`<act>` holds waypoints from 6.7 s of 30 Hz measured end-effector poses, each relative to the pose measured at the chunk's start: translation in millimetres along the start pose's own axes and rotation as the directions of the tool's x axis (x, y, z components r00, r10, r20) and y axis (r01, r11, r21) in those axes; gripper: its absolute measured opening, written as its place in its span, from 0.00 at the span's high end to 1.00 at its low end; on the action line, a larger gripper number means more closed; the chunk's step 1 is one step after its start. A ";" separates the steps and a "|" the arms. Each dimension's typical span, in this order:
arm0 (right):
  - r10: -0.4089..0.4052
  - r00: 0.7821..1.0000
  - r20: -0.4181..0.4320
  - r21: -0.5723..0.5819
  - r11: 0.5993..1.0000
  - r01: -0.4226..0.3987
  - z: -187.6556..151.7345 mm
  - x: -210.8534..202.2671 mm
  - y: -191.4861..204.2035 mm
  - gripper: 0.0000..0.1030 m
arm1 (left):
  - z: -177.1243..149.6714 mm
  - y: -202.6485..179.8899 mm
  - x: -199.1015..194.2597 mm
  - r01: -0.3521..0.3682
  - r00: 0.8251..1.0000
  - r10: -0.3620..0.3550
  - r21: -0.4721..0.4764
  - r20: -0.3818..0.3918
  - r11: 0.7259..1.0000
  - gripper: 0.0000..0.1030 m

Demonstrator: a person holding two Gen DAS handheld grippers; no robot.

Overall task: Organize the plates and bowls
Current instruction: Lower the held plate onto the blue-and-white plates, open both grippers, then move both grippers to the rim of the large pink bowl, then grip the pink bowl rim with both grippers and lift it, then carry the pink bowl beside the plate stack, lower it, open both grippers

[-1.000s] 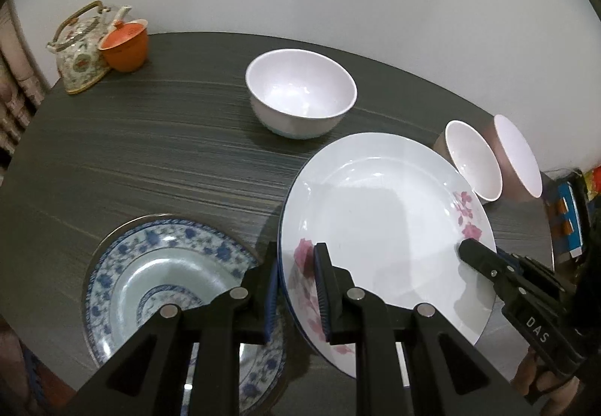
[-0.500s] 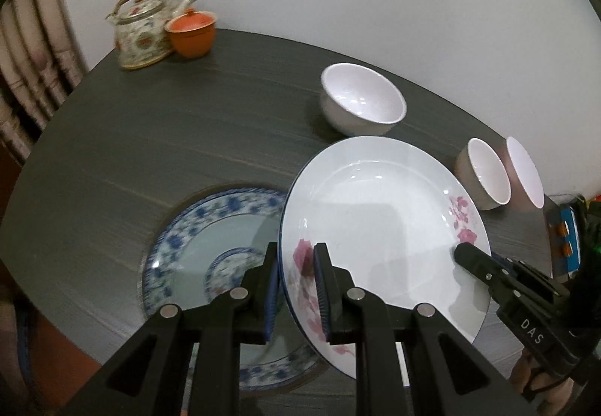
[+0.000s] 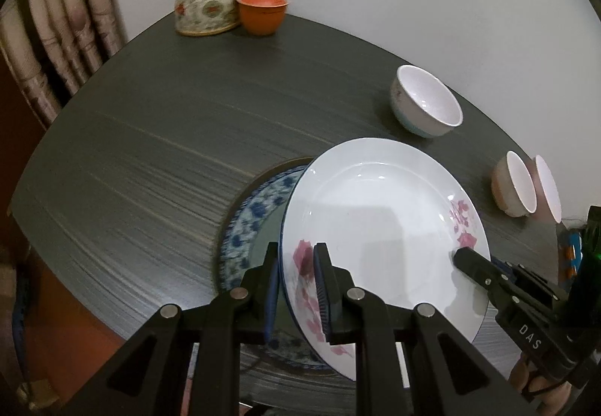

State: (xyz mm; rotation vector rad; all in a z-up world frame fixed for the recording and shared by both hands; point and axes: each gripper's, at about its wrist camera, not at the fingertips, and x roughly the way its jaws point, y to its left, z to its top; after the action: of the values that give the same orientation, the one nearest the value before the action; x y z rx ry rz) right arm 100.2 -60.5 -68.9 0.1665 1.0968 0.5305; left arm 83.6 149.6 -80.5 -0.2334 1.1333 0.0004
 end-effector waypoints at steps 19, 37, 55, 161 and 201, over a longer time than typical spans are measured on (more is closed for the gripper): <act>-0.011 0.998 -0.068 -0.030 1.000 0.009 -8.3 24.9 15.3 0.86 | -8.5 34.4 20.8 -0.025 0.999 0.023 -0.055 -0.038 0.998 0.83; -0.043 0.993 -0.113 -0.045 0.998 0.038 -10.9 44.0 20.8 0.85 | 5.7 13.4 28.4 -0.046 0.999 0.047 0.024 -0.013 0.999 0.83; 0.001 0.990 -0.140 0.003 1.000 0.000 -14.7 42.3 11.7 0.80 | 5.2 -5.6 26.8 -0.037 0.999 0.038 0.030 -0.028 0.999 0.82; -0.384 0.914 -0.131 0.419 0.814 0.402 38.5 -114.8 -374.9 0.74 | 96.5 -477.0 179.6 0.141 0.981 -0.055 0.492 -0.184 0.859 0.76; -0.376 0.925 -0.053 0.346 0.862 0.370 -2.3 -190.8 -203.8 0.84 | 28.3 -334.1 -2.4 0.132 0.988 -0.080 0.452 -0.133 0.882 0.86</act>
State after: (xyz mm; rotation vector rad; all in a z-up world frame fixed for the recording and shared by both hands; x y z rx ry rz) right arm 98.5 -329.8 4.8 0.2621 1.1663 -0.0208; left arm 147.5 -170.9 -5.3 0.1325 1.1958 -0.3816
